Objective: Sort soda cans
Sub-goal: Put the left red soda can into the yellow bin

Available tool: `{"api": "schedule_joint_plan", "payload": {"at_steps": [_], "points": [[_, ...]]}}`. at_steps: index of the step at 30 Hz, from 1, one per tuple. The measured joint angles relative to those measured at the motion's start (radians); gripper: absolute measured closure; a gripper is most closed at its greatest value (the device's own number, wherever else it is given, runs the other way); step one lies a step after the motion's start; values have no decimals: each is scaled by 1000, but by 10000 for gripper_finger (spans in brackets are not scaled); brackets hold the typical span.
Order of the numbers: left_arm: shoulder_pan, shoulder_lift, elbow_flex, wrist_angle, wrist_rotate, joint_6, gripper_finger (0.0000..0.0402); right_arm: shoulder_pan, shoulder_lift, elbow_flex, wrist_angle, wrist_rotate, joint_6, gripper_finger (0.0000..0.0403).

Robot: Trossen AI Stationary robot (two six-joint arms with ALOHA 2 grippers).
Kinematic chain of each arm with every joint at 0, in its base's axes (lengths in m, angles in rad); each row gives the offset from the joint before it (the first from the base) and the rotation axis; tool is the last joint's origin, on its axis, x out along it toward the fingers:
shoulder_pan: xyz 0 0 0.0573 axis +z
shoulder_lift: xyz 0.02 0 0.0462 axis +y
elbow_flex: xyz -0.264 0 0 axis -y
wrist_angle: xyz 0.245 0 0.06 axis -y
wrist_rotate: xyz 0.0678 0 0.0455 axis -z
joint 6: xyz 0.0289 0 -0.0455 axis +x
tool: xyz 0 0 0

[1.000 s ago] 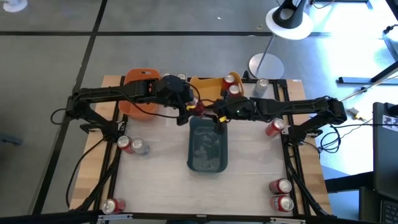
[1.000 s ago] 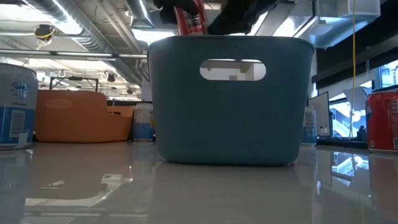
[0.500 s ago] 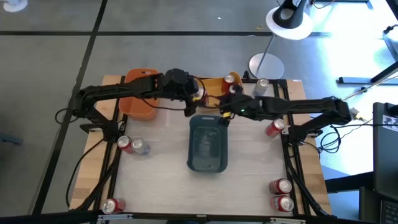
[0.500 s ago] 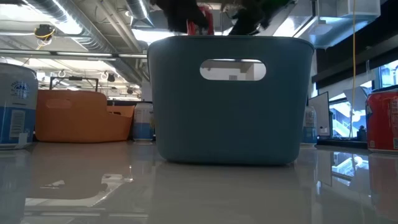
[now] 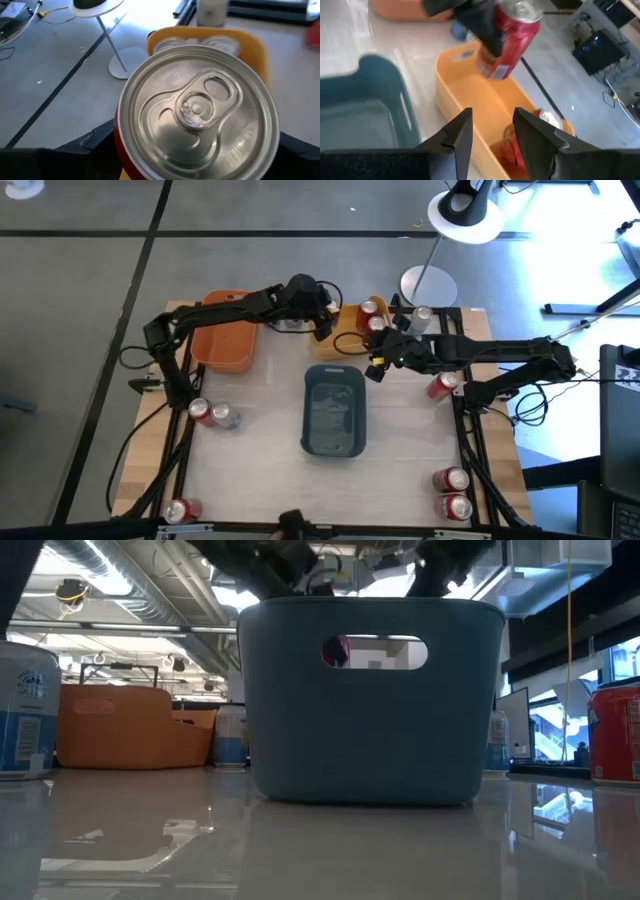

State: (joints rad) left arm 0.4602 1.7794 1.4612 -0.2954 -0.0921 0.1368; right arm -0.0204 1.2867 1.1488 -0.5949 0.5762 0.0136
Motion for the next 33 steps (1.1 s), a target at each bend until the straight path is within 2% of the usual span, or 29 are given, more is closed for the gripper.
{"api": "schedule_joint_plan", "payload": {"at_steps": [5,9,19,33], "points": [[22,58,4,78,7,21,98,0,1,-66,3,17,56,260],[33,107,72,125,58,-8,98,0,1,-105,3,22,92,260],[37,316,336,-11,82,-12,98,0,1,-130,0,38,98,260],[40,446,344,-61,89,-16,98,0,1,-130,-5,34,137,260]]}}
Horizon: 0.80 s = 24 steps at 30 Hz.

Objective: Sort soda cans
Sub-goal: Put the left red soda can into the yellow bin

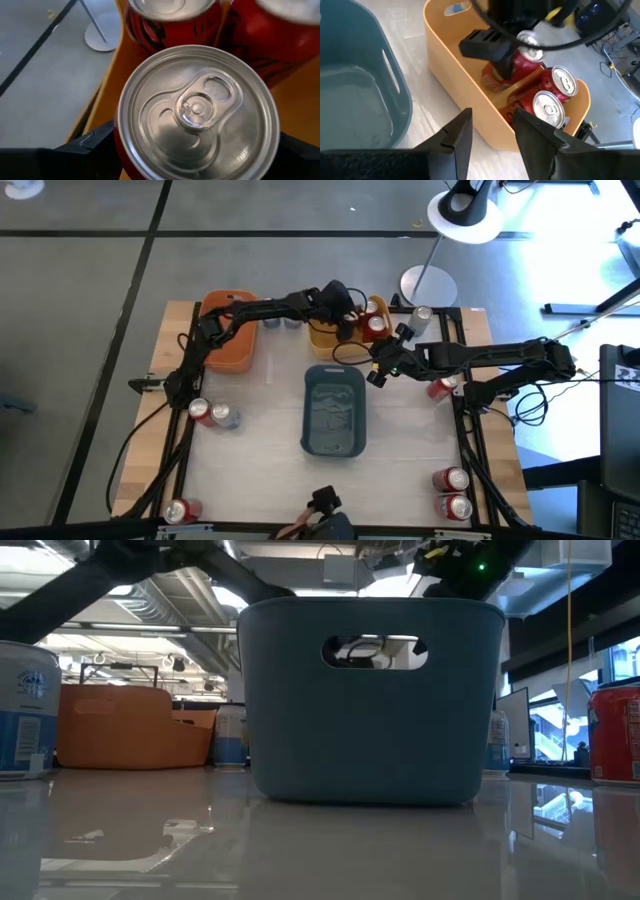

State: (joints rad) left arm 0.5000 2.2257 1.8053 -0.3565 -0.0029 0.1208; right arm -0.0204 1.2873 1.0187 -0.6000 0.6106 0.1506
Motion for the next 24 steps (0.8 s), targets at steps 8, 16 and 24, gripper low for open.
{"api": "schedule_joint_plan", "payload": {"at_steps": [8,16,24], "points": [[3,16,2,0,-1,45,82,0,0,0,0,0,3,260],[2,25,1,4,-21,40,74,0,0,0,-1,0,9,260],[2,10,1,-11,-31,37,73,0,0,0,-1,-1,24,260]]}}
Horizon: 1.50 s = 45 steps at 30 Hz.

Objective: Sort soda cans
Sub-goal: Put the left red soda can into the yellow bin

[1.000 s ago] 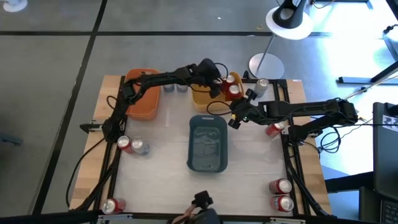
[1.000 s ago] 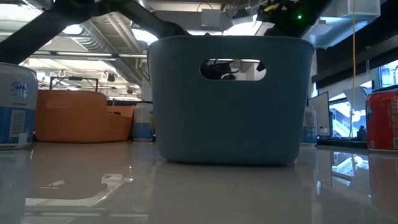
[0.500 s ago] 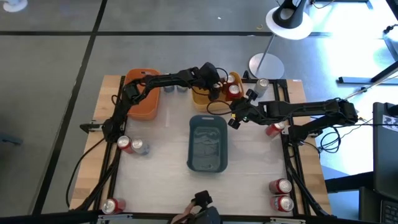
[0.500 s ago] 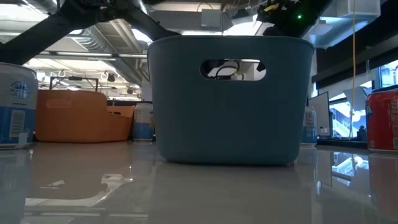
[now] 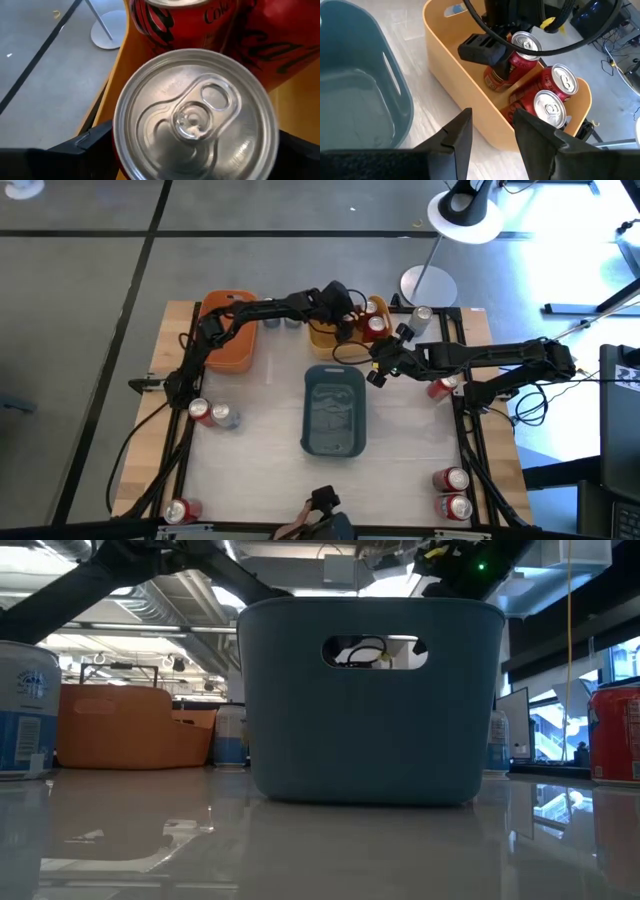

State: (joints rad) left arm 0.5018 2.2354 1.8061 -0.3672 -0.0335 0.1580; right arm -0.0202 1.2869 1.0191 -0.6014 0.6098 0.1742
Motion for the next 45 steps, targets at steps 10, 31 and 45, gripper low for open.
{"api": "schedule_joint_plan", "payload": {"at_steps": [10,31,45], "points": [[-1,-6,19,-11,0,-20,72,0,0,0,-7,-24,14,260],[-5,-108,8,-101,-35,0,72,0,0,1,-22,-26,29,260],[-7,-101,-160,188,-35,-81,72,0,0,1,-13,-26,32,260]]}}
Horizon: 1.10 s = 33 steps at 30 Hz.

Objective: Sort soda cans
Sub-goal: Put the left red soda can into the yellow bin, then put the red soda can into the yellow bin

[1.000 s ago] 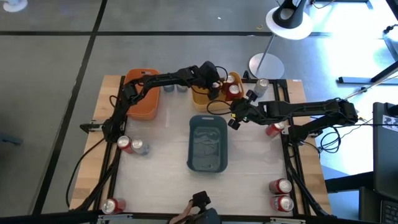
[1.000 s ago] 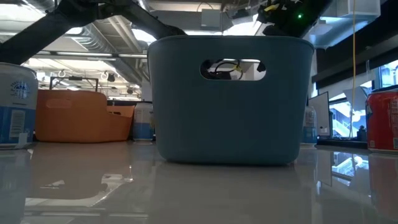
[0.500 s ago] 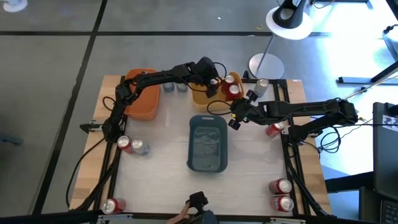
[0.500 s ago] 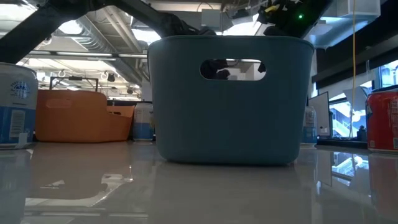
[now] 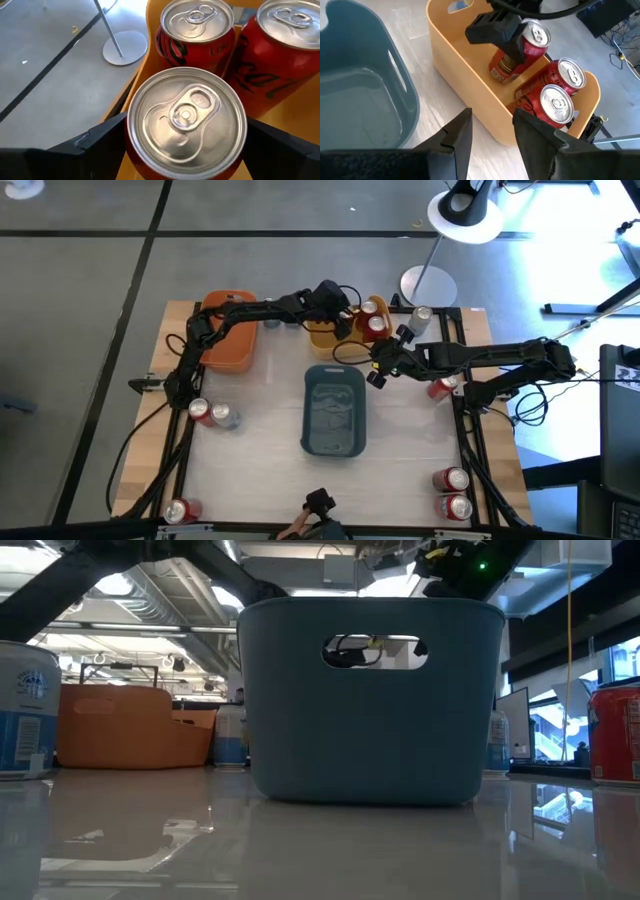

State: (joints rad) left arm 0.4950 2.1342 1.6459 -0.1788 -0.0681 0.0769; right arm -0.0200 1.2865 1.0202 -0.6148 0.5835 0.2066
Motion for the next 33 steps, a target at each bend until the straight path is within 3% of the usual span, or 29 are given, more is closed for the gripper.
{"api": "schedule_joint_plan", "payload": {"at_steps": [12,20,24,33], "points": [[2,0,-19,8,1,61,69,0,0,0,16,0,-5,260],[2,0,-18,9,1,67,9,0,0,0,16,0,-5,260],[2,-4,-12,0,0,55,8,0,0,0,15,0,-5,260],[1,-144,-10,-63,-3,93,15,0,0,0,15,0,-6,260]]}}
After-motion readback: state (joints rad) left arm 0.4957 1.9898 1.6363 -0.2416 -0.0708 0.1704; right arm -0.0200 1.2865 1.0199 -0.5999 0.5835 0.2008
